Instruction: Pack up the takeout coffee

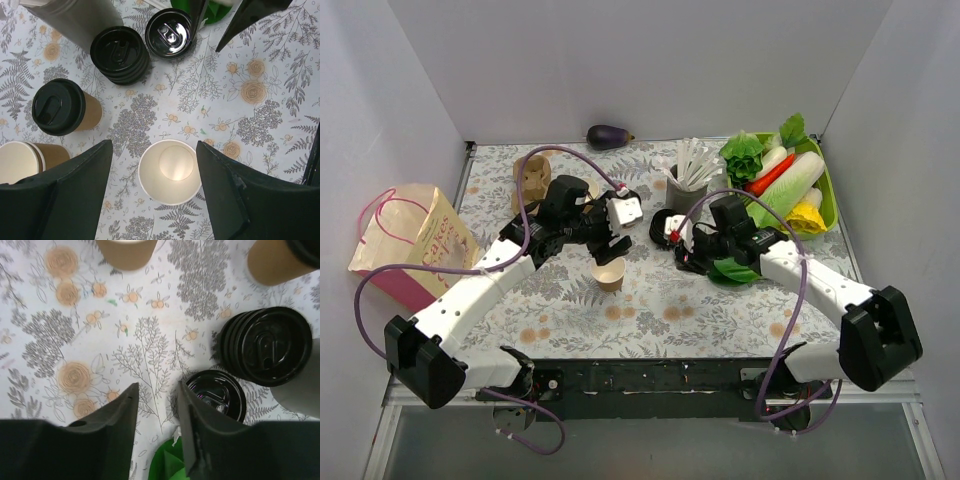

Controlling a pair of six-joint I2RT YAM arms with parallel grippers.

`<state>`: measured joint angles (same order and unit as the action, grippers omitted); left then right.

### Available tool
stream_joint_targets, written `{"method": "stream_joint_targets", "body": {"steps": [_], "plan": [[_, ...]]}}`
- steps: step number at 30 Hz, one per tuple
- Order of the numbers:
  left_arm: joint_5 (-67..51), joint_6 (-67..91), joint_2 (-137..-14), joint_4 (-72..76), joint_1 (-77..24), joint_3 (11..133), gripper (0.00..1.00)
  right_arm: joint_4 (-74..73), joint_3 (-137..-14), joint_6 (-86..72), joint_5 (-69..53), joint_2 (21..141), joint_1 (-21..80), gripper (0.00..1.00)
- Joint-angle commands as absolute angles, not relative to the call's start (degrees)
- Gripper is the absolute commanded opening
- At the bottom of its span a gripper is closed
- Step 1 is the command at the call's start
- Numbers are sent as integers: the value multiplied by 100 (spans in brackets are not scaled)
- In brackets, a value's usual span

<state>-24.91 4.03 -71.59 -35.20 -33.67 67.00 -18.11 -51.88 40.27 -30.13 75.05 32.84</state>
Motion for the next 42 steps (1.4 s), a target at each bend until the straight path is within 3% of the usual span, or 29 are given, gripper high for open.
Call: {"method": "stream_joint_targets", "body": {"steps": [1, 6, 17, 26, 32, 33, 36, 42], "plan": [[-2584, 360, -7032, -3428, -3393, 6732, 68, -1943, -5106, 4411, -2630, 7900, 3278, 50], [-2374, 474, -6900, -3480, -3393, 6653, 68, -2179, -5335, 5123, -2154, 8516, 3243, 55], [-2092, 694, -6680, -3419, -3393, 6372, 68, -2153, -5774, 5326, -1556, 9412, 3164, 56], [-2074, 607, -6715, -3392, -3392, 6416, 68, -2154, -5713, 5581, -1424, 9729, 3164, 49], [-2162, 571, -6776, -3375, -3393, 6477, 68, -1943, -5520, 5625, -1345, 9660, 3164, 35], [-2180, 563, -6785, -3392, -3393, 6495, 68, -1977, -5502, 5616, -1345, 9642, 3164, 28], [-2337, 379, -6733, -3437, -3393, 6548, 68, -2440, -5685, 5573, -1476, 9458, 3164, 18], [-3275, -360, -6347, -3103, -3401, 6329, 68, -4234, -6713, 5213, -2494, 8974, 3155, 12]]}}
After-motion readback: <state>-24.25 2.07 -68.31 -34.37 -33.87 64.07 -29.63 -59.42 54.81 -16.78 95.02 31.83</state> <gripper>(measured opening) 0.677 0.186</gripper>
